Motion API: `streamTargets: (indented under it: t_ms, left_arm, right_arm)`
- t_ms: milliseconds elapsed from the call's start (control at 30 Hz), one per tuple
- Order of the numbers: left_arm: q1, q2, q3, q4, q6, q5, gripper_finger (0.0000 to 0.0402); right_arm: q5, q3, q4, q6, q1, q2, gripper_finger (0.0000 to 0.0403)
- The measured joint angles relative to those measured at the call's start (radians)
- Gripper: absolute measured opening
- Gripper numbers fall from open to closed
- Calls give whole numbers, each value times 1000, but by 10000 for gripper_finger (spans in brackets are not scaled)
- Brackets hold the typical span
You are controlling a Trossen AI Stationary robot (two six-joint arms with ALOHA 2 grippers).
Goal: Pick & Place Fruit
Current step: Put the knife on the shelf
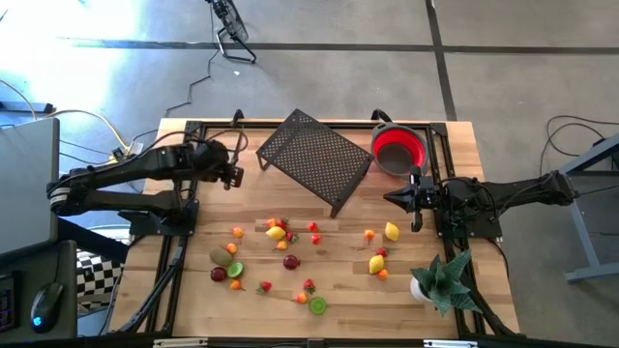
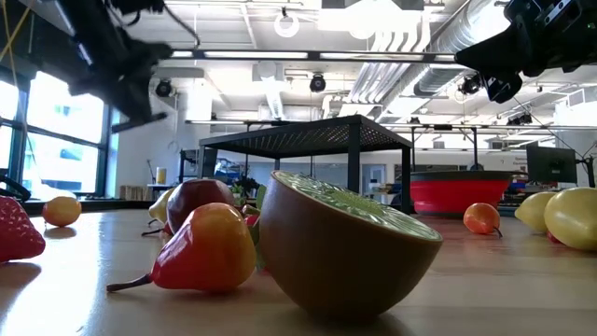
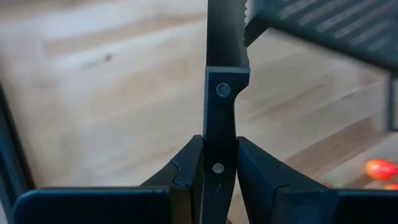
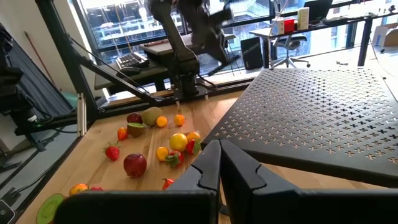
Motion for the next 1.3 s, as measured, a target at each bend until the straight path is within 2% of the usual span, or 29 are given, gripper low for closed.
streamTargets:
  t_ms: [367,667,800,1033,1133,1300]
  left_arm:
    - [0,0,190,0,186,10,72]
    - [0,1,225,-2,228,46,72]
    - [0,19,225,5,249,67,72]
    - [0,99,248,60,302,115,72]
    - [0,164,321,37,335,119,72]
    - [7,313,513,-63,410,111,72]
  right_arm:
    - [0,0,0,0,0,0,2]
    - [3,0,1,0,0,0,2]
    - [38,0,1,0,0,0,2]
    - [53,0,1,0,0,0,2]
    - [53,0,1,0,0,0,2]
    - [51,0,1,0,0,0,2]
